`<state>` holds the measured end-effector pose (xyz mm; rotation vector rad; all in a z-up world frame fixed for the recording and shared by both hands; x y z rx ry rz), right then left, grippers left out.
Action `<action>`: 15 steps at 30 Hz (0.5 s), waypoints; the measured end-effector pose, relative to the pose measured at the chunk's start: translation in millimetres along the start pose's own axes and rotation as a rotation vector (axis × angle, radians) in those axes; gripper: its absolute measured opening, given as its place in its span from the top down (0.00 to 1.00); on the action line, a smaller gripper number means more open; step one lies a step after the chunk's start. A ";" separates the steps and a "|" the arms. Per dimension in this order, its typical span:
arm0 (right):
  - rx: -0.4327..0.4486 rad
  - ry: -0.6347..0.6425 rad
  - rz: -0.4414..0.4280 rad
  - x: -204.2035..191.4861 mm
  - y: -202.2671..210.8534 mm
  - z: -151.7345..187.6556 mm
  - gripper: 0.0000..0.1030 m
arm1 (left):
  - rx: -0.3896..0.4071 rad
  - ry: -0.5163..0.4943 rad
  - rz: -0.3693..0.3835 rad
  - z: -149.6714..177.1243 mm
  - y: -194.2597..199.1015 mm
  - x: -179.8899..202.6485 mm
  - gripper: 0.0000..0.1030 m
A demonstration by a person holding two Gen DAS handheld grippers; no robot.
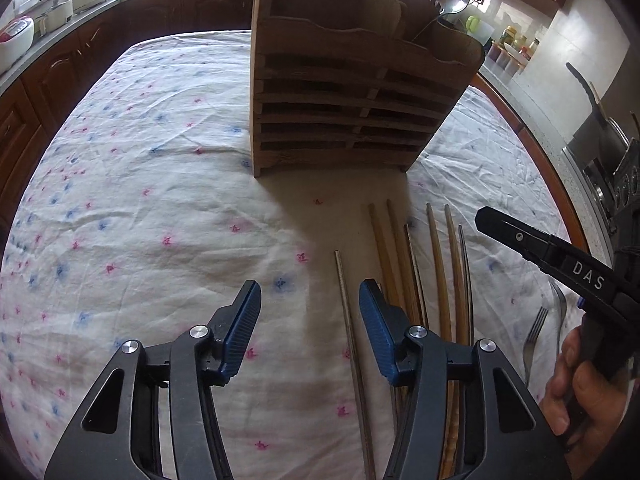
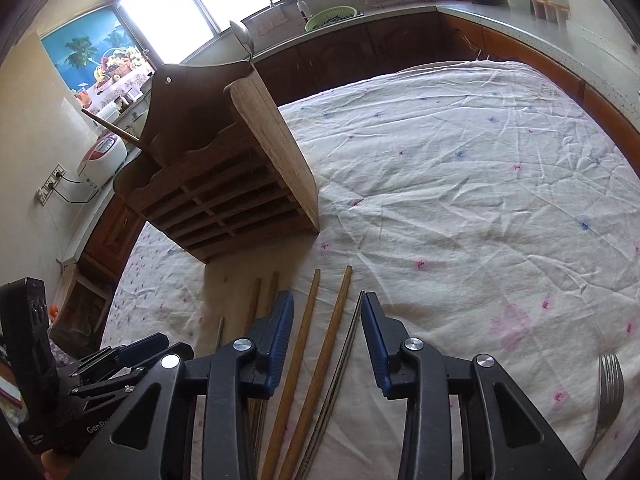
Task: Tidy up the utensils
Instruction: 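Close the right tool on a wooden chopstick while the left tool grasps another chopstick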
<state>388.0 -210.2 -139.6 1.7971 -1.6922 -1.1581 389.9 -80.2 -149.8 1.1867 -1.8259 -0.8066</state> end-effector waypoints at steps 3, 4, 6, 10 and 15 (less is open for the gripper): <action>-0.019 0.012 0.015 0.4 -13.9 -6.8 0.66 | -0.026 -0.012 0.008 -4.0 -12.1 4.1 0.61; -0.026 0.013 0.015 0.5 -18.2 -8.1 0.67 | -0.037 -0.017 0.007 -4.9 -16.7 5.2 0.64; -0.041 0.023 0.028 1.1 -26.7 -9.8 0.69 | -0.043 -0.032 -0.003 -5.1 -23.1 7.9 0.67; -0.084 0.043 0.057 2.6 -46.8 -7.5 0.73 | -0.036 -0.068 -0.045 -6.0 -26.9 13.4 0.67; -0.071 0.116 0.128 -3.9 -50.7 -6.8 0.91 | -0.022 -0.114 -0.081 -6.9 -28.6 14.8 0.87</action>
Point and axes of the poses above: each gripper's, at about its wrist camera, not at the fingertips, and y roughly against the way its jaws point, x to its right, z to its underside, the point moved 7 cm from there along -y, roughly the way its jaws point, and after that the axes turned 6 degrees about z, right-handed, at the moved point
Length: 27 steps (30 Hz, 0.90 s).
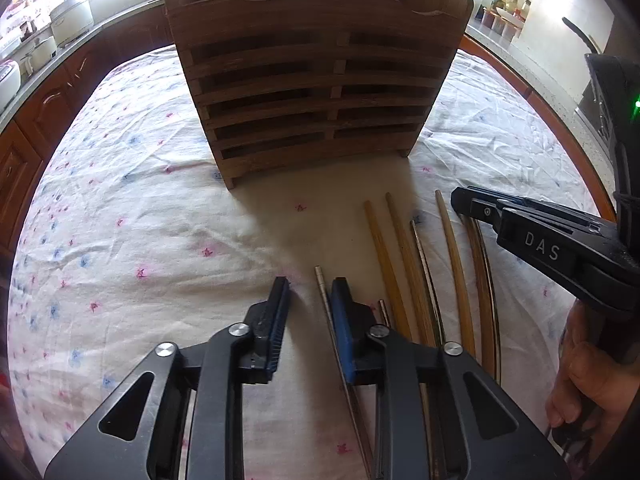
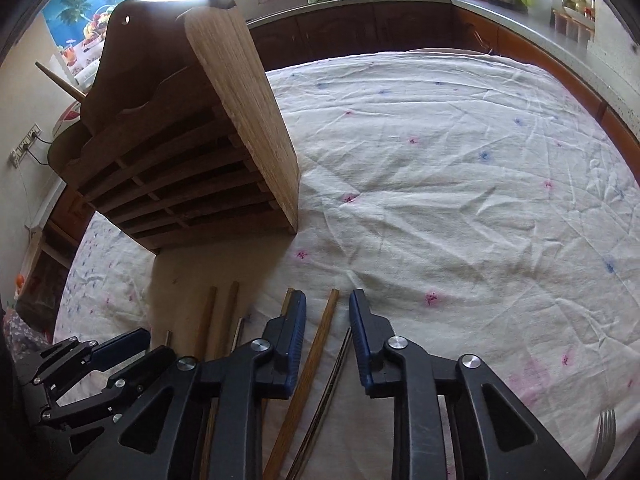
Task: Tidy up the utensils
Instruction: 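Close the right tool on a wooden chopstick while the left tool grasps another chopstick, then lift both chopsticks and carry them over the wooden holder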
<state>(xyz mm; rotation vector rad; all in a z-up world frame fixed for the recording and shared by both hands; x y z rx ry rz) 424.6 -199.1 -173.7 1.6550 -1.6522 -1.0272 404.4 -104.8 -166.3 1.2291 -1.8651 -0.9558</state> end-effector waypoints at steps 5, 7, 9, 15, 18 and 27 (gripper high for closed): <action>0.006 -0.010 -0.027 -2.9 0.2 0.2 0.93 | 0.004 0.047 0.060 -1.2 3.2 -9.2 0.95; 0.008 -0.025 -0.055 -5.1 3.5 1.0 0.94 | 0.018 0.058 0.083 -2.4 9.3 -12.6 1.00; 0.027 -0.033 -0.076 -7.2 12.1 1.2 0.94 | 0.035 0.065 0.099 -3.8 18.9 -14.7 1.00; 0.077 -0.051 -0.125 -9.9 44.4 -4.1 0.95 | 0.082 0.088 0.143 -4.8 48.4 -19.2 1.00; 0.096 -0.067 -0.147 -7.3 57.2 -8.1 0.95 | 0.113 0.090 0.149 -1.0 65.8 -19.0 1.00; 0.154 -0.073 -0.152 -2.3 92.8 -3.1 0.95 | 0.044 0.084 0.139 7.1 53.0 -13.5 0.95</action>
Point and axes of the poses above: each gripper's, at about its wrist camera, not at the fingertips, and y roughly against the way its jaws point, x to its right, z to its underside, the point moved 7 cm from there along -y, roughly the way its jaws point, and after that the axes turned 6 degrees about z, right-handed, at the moved point
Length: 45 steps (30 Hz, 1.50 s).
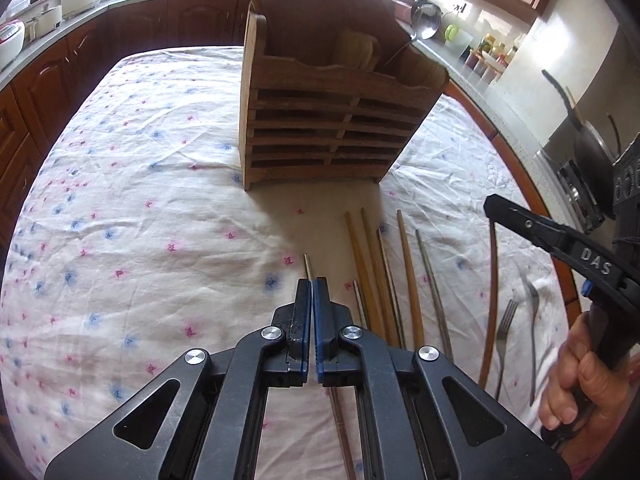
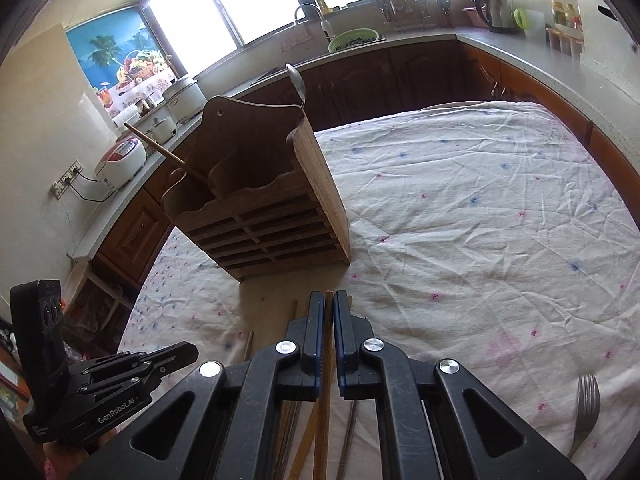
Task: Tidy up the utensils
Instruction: 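Lift both chopsticks and carry them over the wooden holder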
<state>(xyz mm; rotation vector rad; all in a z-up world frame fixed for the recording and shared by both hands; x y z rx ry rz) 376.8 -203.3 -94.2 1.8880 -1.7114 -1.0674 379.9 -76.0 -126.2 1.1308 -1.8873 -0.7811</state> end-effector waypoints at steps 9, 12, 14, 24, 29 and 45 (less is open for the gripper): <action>-0.004 -0.052 -0.010 16.6 -0.8 7.3 0.95 | -0.077 -0.081 -0.113 -1.9 -51.1 8.0 0.85; 0.000 -0.058 -0.012 19.2 -0.1 6.9 0.95 | -0.064 -0.130 -0.156 -4.4 -54.6 14.3 0.89; 0.002 -0.061 -0.014 20.1 0.3 6.8 0.95 | -0.057 -0.141 -0.160 -3.9 -54.4 14.7 0.95; 0.040 -0.049 -0.048 6.0 22.6 1.0 0.96 | 0.069 -0.025 0.007 -7.5 15.3 14.2 0.97; 0.081 -0.016 -0.072 -12.3 46.3 -4.6 0.95 | 0.175 -0.017 0.056 -10.8 73.8 19.5 0.97; 0.192 0.082 -0.069 -44.7 101.3 -13.7 0.96 | 0.333 -0.001 0.082 -4.1 159.9 16.3 0.97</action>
Point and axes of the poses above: each gripper's, at about its wrist camera, not at the fingertips, and y roughly against the way its jaws point, x to its right, z to its underside, the point moved 7 cm from there along -y, roughly the way its jaws point, and after that the axes turned 6 degrees about z, right-handed, at the moved point
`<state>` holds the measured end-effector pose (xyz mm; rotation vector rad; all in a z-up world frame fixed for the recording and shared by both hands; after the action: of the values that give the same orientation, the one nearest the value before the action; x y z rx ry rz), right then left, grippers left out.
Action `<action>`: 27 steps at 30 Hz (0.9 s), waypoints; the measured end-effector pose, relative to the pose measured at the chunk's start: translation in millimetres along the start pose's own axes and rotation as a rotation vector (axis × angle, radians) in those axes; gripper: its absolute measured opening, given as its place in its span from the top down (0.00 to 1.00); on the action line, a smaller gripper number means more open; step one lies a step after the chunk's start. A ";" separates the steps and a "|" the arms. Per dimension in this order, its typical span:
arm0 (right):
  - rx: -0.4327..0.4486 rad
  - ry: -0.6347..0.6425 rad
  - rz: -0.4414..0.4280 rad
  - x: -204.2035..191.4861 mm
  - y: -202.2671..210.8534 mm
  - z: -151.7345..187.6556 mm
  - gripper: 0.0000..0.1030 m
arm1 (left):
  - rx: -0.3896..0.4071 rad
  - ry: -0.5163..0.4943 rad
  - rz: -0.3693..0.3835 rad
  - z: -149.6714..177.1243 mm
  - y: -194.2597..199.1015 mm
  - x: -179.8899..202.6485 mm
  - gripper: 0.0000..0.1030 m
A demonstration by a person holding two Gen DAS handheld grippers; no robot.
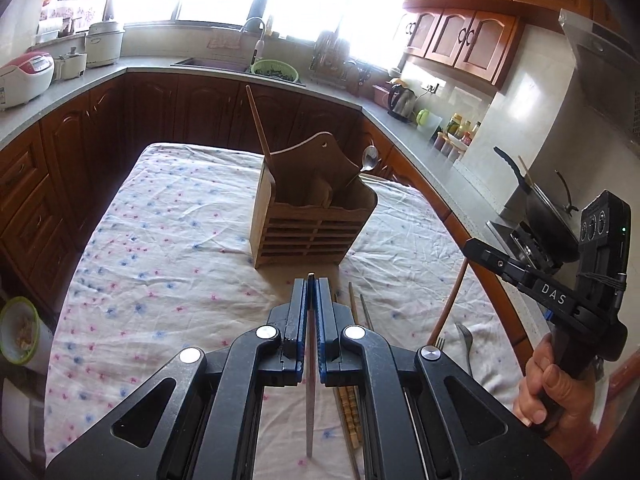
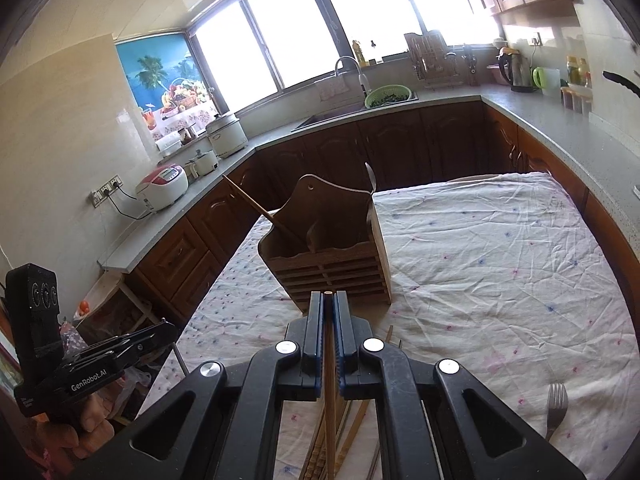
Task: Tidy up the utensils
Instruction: 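Lift both chopsticks and carry them over the wooden holder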
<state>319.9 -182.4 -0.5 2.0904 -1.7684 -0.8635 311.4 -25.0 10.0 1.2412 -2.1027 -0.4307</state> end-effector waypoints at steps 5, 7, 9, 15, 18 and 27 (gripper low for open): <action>0.023 0.021 0.006 -3.4 10.2 -3.1 0.96 | 0.029 -0.015 -0.004 -4.1 10.2 4.4 0.97; 0.030 0.023 0.008 -3.5 13.3 -4.9 0.96 | 0.033 -0.012 -0.001 -4.7 11.5 5.0 0.97; 0.036 0.022 0.011 -3.0 15.2 -5.9 0.96 | 0.039 -0.011 0.001 -6.0 13.3 5.7 0.97; 0.058 0.022 0.009 -3.3 21.1 -12.2 0.96 | 0.065 -0.002 0.013 -14.4 19.1 7.0 0.97; 0.073 0.021 0.010 -4.4 22.9 -17.3 0.96 | 0.089 0.007 0.018 -22.0 23.0 5.6 0.97; 0.168 0.019 0.019 -6.5 32.3 -52.8 0.96 | 0.195 0.026 0.027 -65.3 35.7 4.5 0.97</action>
<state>324.9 -192.1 60.8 2.1714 -1.9080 -0.7095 330.8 -8.2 80.0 1.3183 -2.1771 -0.2002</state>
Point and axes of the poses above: each gripper's, at about its wrist camera, not at the fingertips, and y roughly against the way its jaws point, x to its right, z to its underside, the point moved 7 cm from there along -y, roughly the way its jaws point, and after that the axes turned 6 degrees about z, right-handed, at the moved point
